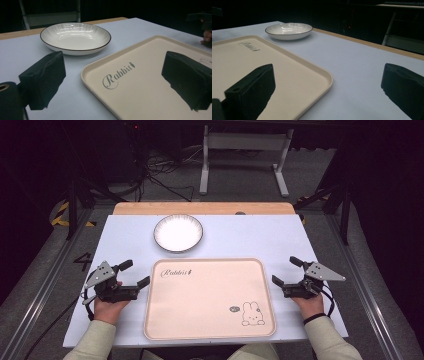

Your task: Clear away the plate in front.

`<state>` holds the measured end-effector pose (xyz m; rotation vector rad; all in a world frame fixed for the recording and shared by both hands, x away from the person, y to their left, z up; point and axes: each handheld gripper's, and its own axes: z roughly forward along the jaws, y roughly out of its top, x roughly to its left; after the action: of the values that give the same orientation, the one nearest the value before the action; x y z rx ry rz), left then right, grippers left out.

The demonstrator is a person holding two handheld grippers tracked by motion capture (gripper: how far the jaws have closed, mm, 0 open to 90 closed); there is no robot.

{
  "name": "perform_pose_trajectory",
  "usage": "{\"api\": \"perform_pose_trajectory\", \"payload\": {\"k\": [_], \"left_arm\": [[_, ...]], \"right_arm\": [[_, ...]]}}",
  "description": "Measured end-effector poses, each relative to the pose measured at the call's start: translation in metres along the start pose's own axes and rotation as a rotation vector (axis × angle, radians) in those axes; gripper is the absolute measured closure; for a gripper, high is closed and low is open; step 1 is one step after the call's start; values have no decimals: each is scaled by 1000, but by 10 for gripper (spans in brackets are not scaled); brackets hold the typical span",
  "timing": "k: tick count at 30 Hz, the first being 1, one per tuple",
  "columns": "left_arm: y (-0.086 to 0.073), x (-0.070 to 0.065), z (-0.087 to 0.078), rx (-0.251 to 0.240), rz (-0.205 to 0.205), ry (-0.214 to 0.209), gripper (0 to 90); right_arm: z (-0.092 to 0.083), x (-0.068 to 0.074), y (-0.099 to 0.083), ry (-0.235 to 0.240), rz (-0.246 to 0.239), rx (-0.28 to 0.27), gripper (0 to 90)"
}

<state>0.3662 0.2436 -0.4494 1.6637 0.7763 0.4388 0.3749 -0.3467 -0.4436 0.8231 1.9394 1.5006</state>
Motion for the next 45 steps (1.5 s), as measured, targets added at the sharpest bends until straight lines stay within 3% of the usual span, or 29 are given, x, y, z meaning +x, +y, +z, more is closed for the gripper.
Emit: {"api": "perform_pose_trajectory", "payload": {"k": [19,22,28,45], "left_arm": [[2,3,-1,-15,-33,-8,24],[7,4,1,-19,-30,-6,23],[19,9,5,-36,-60,-8,22],[44,27,31,-20,-97,-24,13]], "right_arm": [[0,0,0,4,-1,3,0],[0,0,0,4,0,5,0],[2,1,0,4,-2,16,0],[4,1,-1,-2,-8,36,0]]}}
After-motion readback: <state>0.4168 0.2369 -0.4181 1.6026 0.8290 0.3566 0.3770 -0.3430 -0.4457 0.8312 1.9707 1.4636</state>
